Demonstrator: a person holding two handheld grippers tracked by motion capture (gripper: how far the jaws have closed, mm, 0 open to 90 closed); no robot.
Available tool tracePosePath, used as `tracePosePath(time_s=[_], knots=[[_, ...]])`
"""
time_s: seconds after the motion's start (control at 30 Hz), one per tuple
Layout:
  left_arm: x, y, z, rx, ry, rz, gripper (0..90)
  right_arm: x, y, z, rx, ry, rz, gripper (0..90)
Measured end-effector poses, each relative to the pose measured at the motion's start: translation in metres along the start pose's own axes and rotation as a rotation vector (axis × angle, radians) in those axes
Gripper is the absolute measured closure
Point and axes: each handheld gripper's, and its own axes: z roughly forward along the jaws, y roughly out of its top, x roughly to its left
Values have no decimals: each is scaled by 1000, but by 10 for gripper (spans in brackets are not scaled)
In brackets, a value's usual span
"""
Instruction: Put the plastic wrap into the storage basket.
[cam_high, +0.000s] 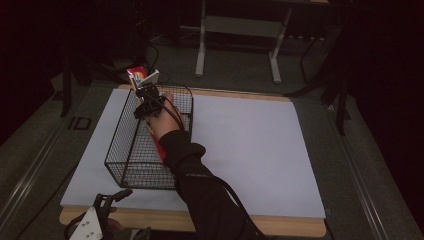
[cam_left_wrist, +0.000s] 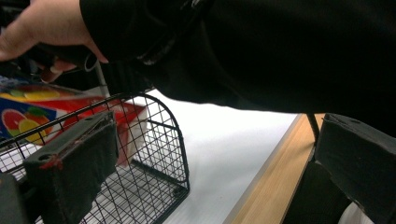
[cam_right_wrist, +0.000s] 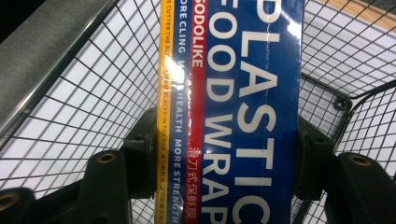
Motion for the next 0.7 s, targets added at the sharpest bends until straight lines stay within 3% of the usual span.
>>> tracePosePath(time_s=[0.37, 0.7], knots=[[-1, 0, 2, 8, 1, 1, 1, -4, -11, 8, 4, -6, -1, 394], [-1, 0, 2, 8, -1, 2, 1, -8, -32, 15, 8, 19, 5, 393]])
